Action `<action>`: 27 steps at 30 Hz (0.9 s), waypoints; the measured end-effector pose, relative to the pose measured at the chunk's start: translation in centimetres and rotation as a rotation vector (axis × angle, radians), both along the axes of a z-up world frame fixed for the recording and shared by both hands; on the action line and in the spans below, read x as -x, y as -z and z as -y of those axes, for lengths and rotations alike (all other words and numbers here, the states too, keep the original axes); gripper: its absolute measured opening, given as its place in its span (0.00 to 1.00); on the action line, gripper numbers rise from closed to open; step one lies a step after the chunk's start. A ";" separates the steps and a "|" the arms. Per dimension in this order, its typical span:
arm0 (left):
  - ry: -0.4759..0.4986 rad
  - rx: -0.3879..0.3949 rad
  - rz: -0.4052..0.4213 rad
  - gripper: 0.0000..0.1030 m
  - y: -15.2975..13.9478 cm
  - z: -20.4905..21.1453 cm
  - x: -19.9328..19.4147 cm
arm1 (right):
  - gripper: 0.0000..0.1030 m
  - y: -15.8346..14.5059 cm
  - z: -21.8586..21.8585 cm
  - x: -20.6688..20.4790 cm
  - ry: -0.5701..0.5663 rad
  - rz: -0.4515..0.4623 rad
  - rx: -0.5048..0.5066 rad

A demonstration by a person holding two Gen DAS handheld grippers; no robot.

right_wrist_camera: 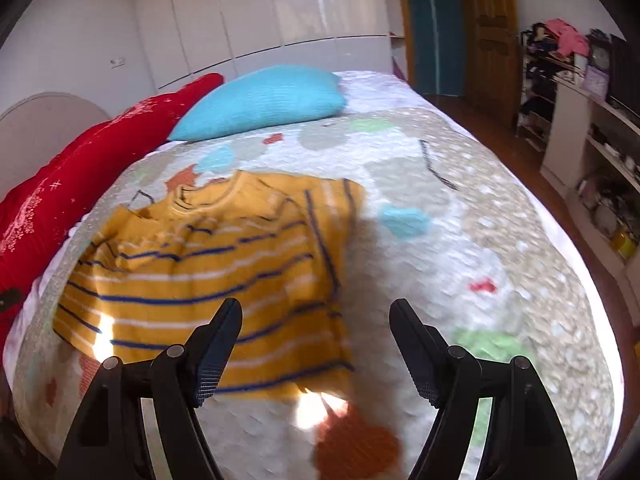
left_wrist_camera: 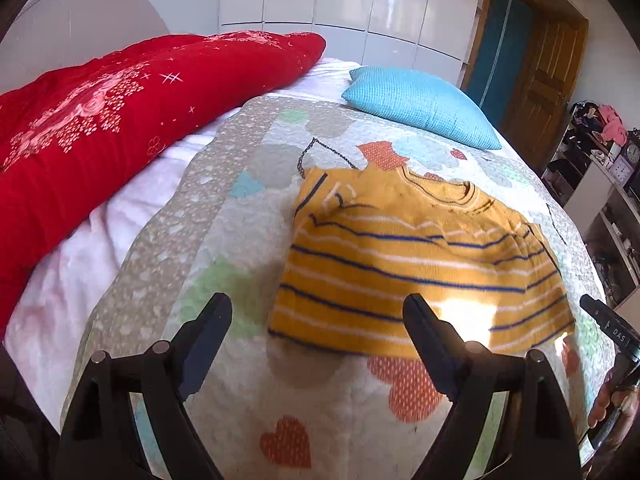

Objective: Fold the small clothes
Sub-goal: 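Release the hem onto the sweater and lift both grippers away, then move the left gripper toward the folded sweater's side edge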

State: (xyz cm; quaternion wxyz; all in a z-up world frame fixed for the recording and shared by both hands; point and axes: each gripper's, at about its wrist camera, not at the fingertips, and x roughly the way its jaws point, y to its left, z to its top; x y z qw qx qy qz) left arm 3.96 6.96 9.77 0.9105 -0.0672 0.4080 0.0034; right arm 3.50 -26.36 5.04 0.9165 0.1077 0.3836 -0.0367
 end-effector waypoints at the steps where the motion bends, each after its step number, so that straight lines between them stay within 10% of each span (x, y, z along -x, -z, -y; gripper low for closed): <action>1: -0.003 -0.001 -0.001 0.84 0.3 0.0 1.1 | 0.78 0.7 1.6 1.2 0.040 -0.014 -0.018; 12: -0.010 -0.027 -0.123 0.85 8.0 2.1 7.0 | 0.78 4.0 6.2 8.3 0.195 -0.047 -0.171; 27: 0.000 -0.161 -0.089 0.95 10.3 3.7 7.9 | 0.92 6.2 -0.2 6.7 0.187 -0.051 0.060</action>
